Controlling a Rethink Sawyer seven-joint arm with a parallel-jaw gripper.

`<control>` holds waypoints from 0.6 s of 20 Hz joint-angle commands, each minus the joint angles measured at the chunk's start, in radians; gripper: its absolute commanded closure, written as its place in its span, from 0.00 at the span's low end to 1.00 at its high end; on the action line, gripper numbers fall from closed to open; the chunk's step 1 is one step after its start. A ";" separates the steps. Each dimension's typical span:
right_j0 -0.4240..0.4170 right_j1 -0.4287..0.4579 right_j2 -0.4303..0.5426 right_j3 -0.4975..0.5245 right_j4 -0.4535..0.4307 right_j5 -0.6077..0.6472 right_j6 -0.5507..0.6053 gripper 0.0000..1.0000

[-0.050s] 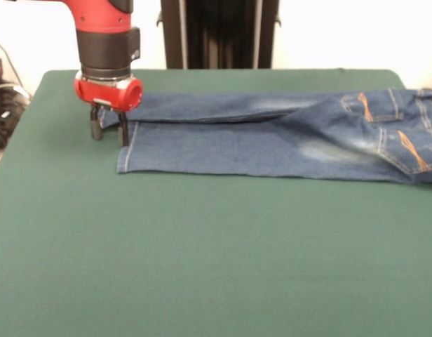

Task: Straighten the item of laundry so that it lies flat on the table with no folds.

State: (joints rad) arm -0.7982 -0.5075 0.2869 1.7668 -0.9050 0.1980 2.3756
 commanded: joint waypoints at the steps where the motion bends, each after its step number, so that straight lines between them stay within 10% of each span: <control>1: 0.011 0.127 0.250 0.015 -0.081 0.119 -0.356 0.00; 12: 0.128 0.043 0.188 -0.022 -0.135 0.141 -0.241 0.00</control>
State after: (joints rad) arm -0.7803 -0.5235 0.3369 1.7644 -0.9994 0.2571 2.3754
